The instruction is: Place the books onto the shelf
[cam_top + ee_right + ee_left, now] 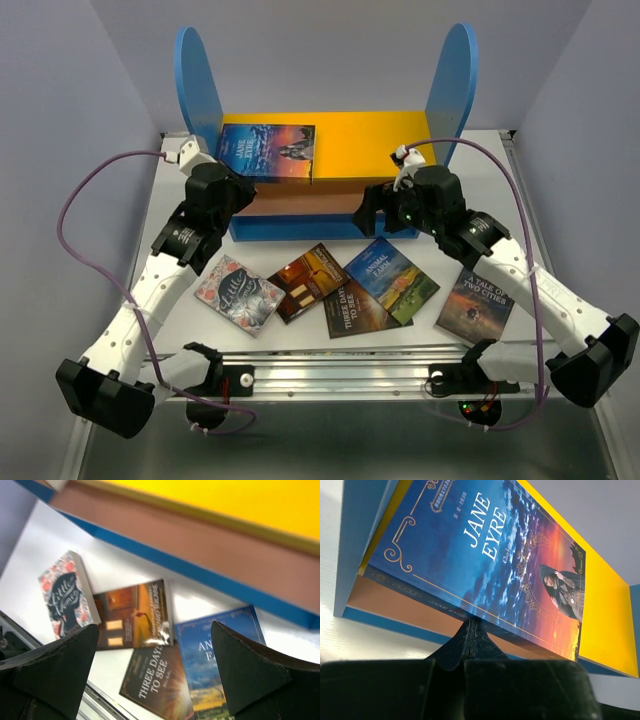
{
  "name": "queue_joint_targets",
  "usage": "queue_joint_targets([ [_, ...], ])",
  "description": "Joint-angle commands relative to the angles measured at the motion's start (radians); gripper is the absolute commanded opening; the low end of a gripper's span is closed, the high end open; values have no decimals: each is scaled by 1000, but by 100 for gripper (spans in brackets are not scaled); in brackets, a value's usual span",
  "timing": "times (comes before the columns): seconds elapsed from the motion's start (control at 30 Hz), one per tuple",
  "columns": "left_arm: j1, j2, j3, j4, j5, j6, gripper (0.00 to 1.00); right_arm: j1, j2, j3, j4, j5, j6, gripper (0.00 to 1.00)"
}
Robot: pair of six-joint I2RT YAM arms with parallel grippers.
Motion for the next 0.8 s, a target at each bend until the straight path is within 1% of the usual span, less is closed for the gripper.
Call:
queue_joint_targets([
  [0.0, 7, 18, 46, 71, 4, 19, 0, -4, 31, 108, 85, -97, -25, 100],
  [0.17, 7, 24, 38, 87, 17, 8, 0, -4, 91, 216, 121, -141, -38, 100],
  [0.27, 9, 20, 34, 87, 31, 4, 0, -4, 151, 290, 118, -92, -58, 100],
  [0.43, 9, 3, 6, 108, 56, -10, 0, -4, 274, 417, 104, 44, -120, 100],
  [0.5, 7, 6, 1, 111, 71, -15, 0, -4, 336, 479, 82, 90, -146, 97],
  [0.53, 7, 7, 1, 111, 74, -16, 0, -4, 353, 495, 81, 95, -155, 92],
  [0.57, 7, 7, 1, 113, 77, -18, 0, -4, 369, 509, 81, 103, -163, 85],
  [0.6, 7, 9, 0, 113, 79, -19, 0, -4, 384, 524, 81, 103, -170, 73],
  [0.63, 7, 9, -2, 116, 80, -22, 0, -4, 415, 553, 82, 97, -193, 65],
  [0.7, 7, 6, -6, 119, 82, -22, 0, -4, 442, 578, 81, 80, -210, 56],
  [0.77, 7, 6, -9, 123, 84, -25, 0, -4, 484, 609, 82, 51, -238, 50],
])
